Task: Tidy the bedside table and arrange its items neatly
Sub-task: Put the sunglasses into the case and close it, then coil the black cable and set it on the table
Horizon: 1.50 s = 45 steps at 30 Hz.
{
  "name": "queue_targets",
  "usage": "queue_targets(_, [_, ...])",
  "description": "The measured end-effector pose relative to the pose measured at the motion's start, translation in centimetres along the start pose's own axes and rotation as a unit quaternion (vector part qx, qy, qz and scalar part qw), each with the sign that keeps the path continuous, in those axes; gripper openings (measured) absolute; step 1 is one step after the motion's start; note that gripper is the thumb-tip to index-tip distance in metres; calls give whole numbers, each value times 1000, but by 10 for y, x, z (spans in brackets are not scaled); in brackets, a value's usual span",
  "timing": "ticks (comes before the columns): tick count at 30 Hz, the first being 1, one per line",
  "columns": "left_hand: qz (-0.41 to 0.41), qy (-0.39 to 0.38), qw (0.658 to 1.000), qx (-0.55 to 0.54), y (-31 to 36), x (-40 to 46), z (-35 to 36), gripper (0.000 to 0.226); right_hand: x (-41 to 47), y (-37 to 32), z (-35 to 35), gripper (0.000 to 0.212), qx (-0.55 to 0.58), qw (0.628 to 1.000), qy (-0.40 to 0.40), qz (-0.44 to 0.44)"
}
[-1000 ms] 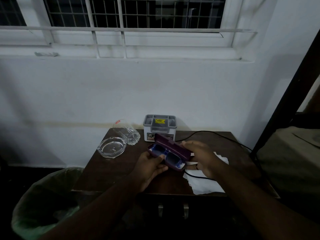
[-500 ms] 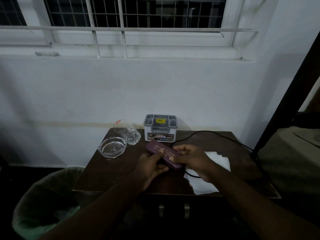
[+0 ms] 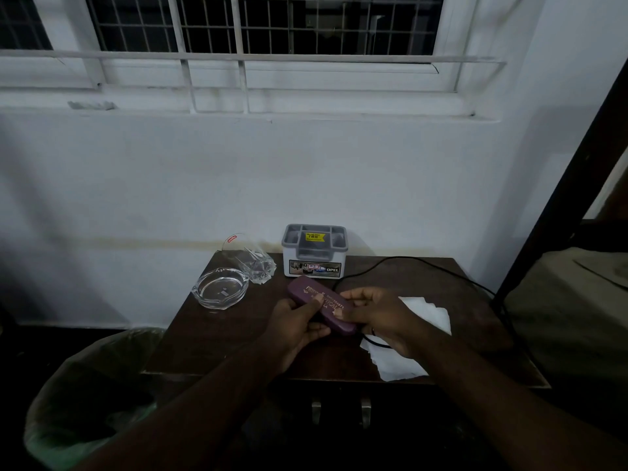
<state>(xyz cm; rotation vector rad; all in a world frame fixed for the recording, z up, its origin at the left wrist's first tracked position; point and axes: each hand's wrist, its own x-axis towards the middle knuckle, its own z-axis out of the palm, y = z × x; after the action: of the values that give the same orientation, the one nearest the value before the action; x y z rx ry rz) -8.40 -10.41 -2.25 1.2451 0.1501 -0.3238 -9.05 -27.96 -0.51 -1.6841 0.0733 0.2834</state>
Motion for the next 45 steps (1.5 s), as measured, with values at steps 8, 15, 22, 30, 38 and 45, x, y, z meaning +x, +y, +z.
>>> queue_targets(8, [1, -6, 1000, 2, 3, -5, 0, 33, -9, -5, 4, 59, -67, 997, 22, -29])
queue_targets(15, [14, -61, 998, 28, 7, -8, 13, 32, -14, -11, 8, 53, -263, 953, 67, -136])
queue_targets(22, [146, -52, 948, 278, 0, -4, 21, 26, 1, -9, -62, 40, -305, 895, 297, -131])
queue_targets(30, [196, -46, 902, 382, -14, 16, 10, 28, 9, 21, -120, 82, -321, 864, 387, 28])
queue_targets(38, [240, -22, 842, 483, -19, 31, 11, 32, 15, 29, -125, 67, -360, 843, 399, 33])
queue_targets(45, [302, -23, 783, 543, -24, 32, 12, 27, 27, 36, -132, 67, -393, 834, 387, 16])
